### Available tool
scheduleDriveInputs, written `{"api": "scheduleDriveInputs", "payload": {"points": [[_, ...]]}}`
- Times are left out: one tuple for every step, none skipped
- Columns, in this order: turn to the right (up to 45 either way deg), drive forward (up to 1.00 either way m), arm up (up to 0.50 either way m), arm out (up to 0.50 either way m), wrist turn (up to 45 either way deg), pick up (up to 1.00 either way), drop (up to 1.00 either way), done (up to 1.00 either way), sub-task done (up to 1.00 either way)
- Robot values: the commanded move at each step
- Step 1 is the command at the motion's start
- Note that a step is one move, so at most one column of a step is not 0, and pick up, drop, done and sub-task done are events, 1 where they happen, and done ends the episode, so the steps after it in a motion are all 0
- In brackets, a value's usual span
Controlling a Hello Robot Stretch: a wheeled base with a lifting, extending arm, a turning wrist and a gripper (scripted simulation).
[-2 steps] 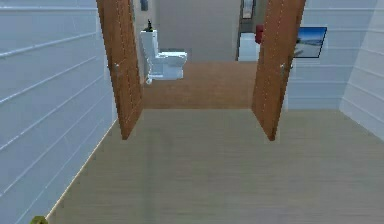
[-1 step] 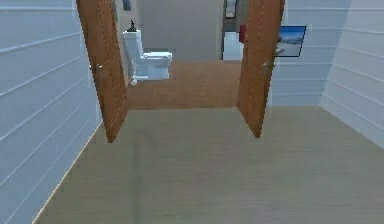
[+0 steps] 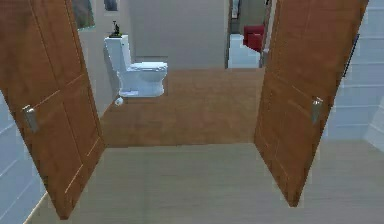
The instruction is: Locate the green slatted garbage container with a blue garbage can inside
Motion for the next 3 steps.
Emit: {"api": "scheduleDriveInputs", "payload": {"points": [[0.0, 1.00, 0.00, 0.00, 0.0, 0.00, 0.00, 0.00, 0.00], [0.0, 1.00, 0.00, 0.00, 0.0, 0.00, 0.00, 0.00, 0.00], [-9.0, 0.00, 0.00, 0.00, 0.0, 0.00, 0.00, 0.00, 0.00]]}}
